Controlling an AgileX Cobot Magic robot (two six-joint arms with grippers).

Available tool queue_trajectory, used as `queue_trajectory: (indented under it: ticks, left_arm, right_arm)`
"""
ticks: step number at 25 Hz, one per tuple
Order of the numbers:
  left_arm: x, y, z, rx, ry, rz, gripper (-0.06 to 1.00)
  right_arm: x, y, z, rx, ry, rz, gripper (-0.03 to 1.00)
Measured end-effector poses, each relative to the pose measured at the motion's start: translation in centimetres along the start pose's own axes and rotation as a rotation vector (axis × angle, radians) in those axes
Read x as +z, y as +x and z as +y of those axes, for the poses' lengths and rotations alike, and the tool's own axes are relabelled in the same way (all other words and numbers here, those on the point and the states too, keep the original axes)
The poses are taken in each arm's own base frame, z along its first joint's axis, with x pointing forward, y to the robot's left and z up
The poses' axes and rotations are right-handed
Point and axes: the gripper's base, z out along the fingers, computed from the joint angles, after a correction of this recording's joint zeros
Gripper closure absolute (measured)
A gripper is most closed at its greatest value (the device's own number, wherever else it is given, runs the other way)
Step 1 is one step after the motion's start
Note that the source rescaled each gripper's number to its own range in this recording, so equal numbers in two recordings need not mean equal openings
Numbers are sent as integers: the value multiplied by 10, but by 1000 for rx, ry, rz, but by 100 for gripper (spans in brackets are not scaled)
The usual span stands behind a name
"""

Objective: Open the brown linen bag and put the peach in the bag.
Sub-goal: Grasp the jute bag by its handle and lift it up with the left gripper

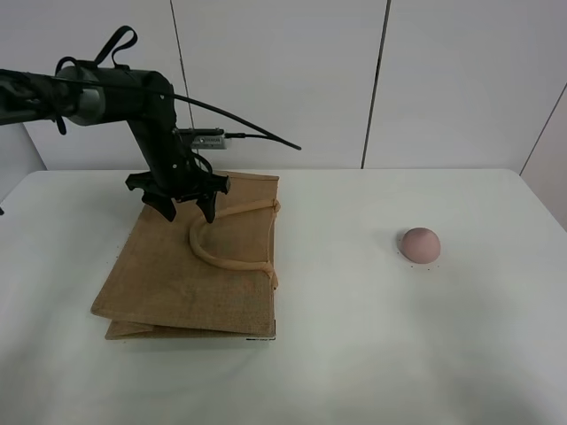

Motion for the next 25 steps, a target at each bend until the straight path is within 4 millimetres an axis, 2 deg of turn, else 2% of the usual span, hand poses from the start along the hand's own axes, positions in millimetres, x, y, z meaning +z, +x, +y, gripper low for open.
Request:
queue_trajectory:
  ticks: [10, 20, 23, 25]
  left_arm:
    - [44, -4, 1, -2, -13, 19, -6]
    - [74, -3, 3, 2, -28, 55, -5]
    - [77, -2, 3, 3, -31, 60, 6]
    - [77, -2, 3, 2, -31, 61, 21]
  right_arm:
    - [0, 0, 0, 0, -1, 0, -3]
    - [0, 0, 0, 0, -1, 0, -3]
    - [0, 0, 0, 0, -1, 0, -3]
    - [0, 0, 0, 0, -1, 0, -3]
